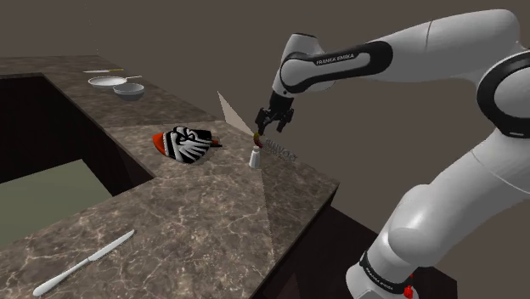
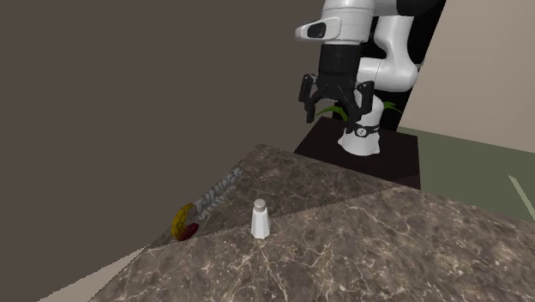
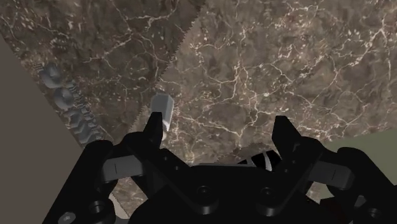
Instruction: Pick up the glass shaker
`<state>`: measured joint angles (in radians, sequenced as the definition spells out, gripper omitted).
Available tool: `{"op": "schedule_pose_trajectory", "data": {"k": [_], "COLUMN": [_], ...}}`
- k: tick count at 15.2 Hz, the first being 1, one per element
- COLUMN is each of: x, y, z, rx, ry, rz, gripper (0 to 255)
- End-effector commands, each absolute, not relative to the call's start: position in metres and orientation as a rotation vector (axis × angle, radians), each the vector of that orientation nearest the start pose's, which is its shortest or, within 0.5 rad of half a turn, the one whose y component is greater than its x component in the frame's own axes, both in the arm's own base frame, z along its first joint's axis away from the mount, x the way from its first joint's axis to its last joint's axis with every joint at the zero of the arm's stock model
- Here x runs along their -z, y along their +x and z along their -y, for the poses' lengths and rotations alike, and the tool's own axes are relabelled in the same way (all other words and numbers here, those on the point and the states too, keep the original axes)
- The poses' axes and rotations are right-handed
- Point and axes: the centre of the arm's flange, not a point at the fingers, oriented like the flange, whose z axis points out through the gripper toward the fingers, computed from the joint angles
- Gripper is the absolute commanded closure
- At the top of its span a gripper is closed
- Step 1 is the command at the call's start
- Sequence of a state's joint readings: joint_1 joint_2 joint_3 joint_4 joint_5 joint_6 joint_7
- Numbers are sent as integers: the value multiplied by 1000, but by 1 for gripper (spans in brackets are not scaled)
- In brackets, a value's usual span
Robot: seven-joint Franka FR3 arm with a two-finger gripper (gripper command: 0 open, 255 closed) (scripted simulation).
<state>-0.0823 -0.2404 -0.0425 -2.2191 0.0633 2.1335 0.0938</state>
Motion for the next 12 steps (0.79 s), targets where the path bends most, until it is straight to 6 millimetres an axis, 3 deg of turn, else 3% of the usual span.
{"op": "schedule_pose_trajectory", "data": {"k": [1, 12], "x": [-471, -371], "y": [504, 593], "z": [68, 129], "rx": [228, 169], "ry": [-3047, -3055], "rz": [-404, -538], "gripper": [0, 0]}}
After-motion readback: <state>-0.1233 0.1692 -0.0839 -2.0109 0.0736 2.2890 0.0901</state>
